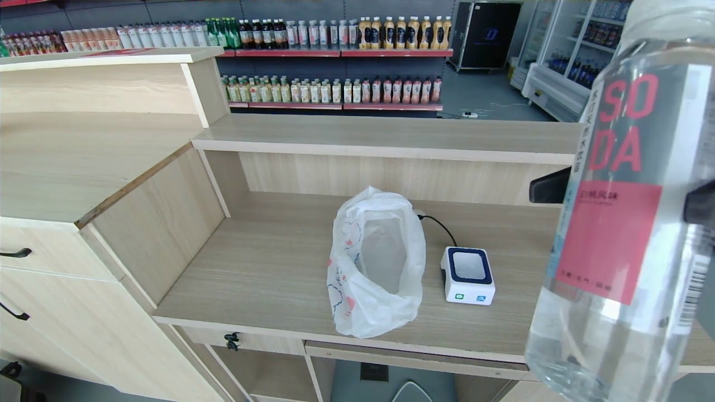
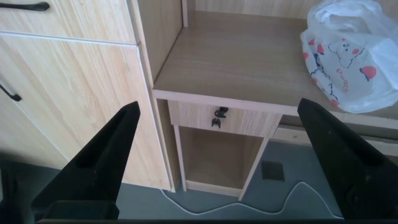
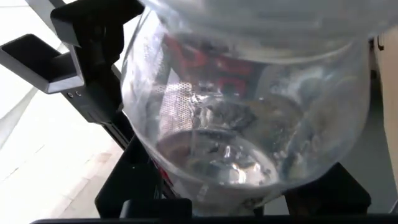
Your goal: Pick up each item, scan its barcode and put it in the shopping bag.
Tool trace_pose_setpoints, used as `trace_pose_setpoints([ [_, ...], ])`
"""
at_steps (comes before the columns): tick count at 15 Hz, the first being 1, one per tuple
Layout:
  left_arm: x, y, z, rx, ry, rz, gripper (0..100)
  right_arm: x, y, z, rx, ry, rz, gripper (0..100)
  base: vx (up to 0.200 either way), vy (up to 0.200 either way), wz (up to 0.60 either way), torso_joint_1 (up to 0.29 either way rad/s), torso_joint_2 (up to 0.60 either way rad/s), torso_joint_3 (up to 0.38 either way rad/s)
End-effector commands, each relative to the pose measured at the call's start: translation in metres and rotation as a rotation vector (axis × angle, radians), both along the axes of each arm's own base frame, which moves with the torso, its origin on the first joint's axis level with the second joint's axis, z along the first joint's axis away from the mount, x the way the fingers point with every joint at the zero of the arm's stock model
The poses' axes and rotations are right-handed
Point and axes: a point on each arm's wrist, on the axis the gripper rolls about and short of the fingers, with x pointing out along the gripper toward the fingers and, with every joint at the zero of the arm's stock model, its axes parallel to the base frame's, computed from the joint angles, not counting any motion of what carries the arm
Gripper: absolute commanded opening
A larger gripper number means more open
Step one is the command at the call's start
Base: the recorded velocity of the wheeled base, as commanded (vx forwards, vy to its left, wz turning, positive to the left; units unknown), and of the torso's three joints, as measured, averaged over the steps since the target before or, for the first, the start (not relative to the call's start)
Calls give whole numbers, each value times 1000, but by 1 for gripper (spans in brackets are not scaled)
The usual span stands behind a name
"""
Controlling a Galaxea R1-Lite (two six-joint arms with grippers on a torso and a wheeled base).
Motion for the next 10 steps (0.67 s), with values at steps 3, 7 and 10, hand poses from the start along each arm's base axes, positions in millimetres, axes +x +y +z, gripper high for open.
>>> trace_pose_setpoints([
  [3,0,0,0,-1,0,0,100,29,6,-11,16,-49,-32,0,0,0,0,0,0,0],
  [7,0,0,0,-1,0,0,100,41,-14,-10,26,-89,-126,0,0,0,0,0,0,0],
  [10,0,0,0,-1,0,0,100,38,-31,-14,8,-60,-192,0,0,0,0,0,0,0],
])
